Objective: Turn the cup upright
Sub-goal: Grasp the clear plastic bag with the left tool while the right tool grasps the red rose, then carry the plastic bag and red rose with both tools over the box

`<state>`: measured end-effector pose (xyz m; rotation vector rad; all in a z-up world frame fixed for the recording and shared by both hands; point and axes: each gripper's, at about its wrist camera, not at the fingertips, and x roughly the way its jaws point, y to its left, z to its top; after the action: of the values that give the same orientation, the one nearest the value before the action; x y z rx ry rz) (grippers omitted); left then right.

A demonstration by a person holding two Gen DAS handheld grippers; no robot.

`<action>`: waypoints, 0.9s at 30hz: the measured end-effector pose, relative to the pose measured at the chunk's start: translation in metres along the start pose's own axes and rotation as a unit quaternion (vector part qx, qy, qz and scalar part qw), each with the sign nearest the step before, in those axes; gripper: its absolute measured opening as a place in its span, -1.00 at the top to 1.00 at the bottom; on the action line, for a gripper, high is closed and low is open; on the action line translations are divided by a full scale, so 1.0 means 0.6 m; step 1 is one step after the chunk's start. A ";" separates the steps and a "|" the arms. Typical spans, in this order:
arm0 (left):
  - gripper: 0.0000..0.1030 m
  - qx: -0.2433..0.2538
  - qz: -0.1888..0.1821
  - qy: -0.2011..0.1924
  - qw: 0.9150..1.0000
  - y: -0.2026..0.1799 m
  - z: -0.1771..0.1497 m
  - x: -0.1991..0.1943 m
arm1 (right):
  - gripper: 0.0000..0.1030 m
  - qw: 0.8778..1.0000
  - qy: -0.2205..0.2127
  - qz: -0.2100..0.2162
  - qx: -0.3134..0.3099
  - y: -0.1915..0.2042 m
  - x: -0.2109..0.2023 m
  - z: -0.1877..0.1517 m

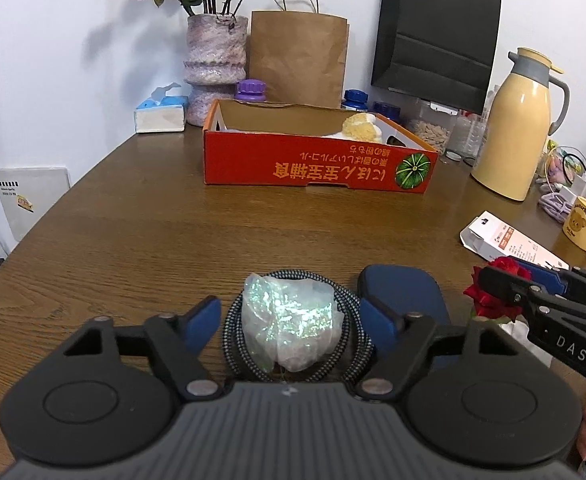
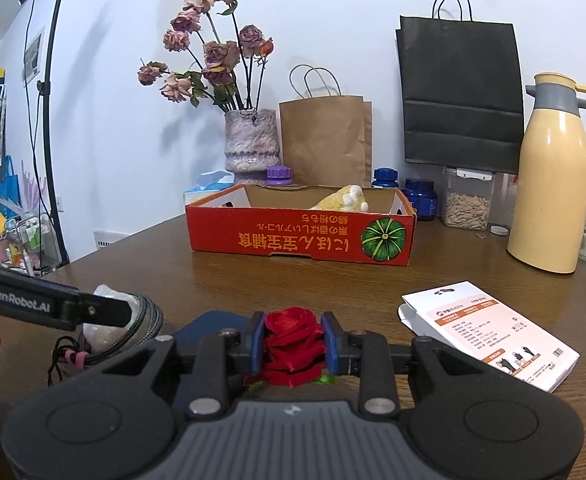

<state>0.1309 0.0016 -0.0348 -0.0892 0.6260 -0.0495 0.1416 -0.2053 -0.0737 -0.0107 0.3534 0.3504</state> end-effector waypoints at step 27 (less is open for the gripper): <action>0.46 0.017 -0.024 -0.031 0.999 0.008 0.009 -0.039 | 0.45 1.000 -0.001 0.005 -0.003 0.003 0.000 -0.001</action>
<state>0.1152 0.0082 -0.0175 -0.0727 0.5603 -0.1035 0.1410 -0.2038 -0.0744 -0.0136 0.3498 0.3608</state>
